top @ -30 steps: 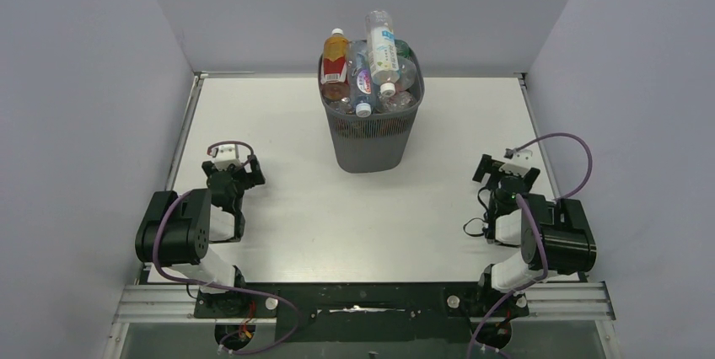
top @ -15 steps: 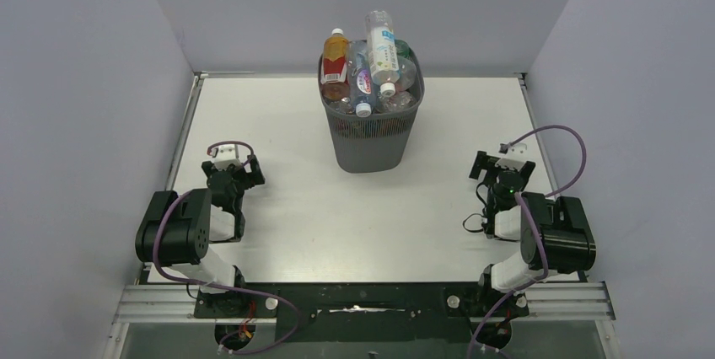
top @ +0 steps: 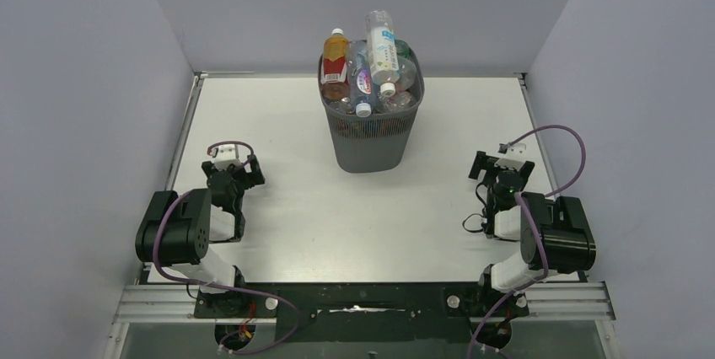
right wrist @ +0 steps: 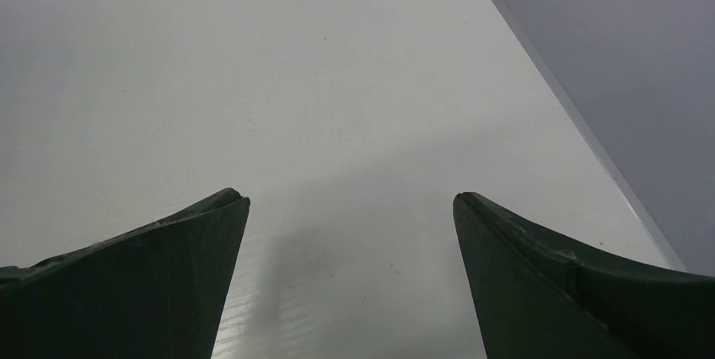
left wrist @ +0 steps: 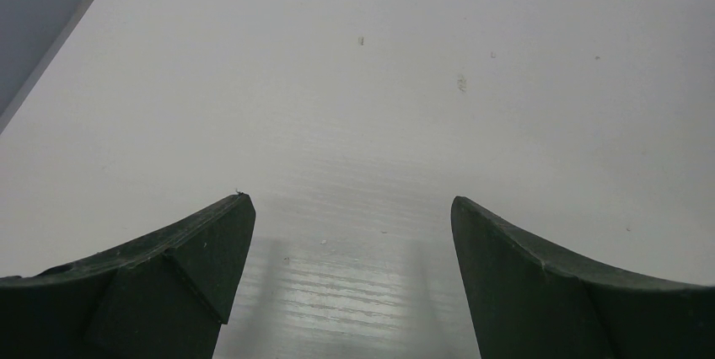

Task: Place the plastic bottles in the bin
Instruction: Reset both arms

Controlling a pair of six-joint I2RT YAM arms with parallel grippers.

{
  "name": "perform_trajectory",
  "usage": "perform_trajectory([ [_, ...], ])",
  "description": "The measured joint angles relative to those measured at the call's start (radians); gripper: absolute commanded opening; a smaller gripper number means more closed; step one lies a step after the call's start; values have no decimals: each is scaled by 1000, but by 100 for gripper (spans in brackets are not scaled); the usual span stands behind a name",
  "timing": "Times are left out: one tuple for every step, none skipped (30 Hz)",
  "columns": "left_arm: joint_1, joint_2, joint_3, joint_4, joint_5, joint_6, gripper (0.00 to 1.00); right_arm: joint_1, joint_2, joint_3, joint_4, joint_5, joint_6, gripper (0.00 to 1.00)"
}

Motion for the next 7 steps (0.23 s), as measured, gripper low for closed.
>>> perform_trajectory([
  [0, 0, 0, 0, 0, 0, 88, 0, 0, 0, 0, 0, 0, 98],
  [0, 0, 0, 0, 0, 0, 88, 0, 0, 0, 0, 0, 0, 98],
  [0, 0, 0, 0, 0, 0, 88, 0, 0, 0, 0, 0, 0, 98],
  [0, 0, 0, 0, 0, 0, 88, 0, 0, 0, 0, 0, 0, 98],
  [0, 0, 0, 0, 0, 0, 88, 0, 0, 0, -1, -1, 0, 98],
  [0, 0, 0, 0, 0, 0, 88, 0, 0, 0, -2, -2, 0, 98],
  [0, 0, 0, 0, 0, 0, 88, 0, 0, 0, -3, -3, 0, 98],
])
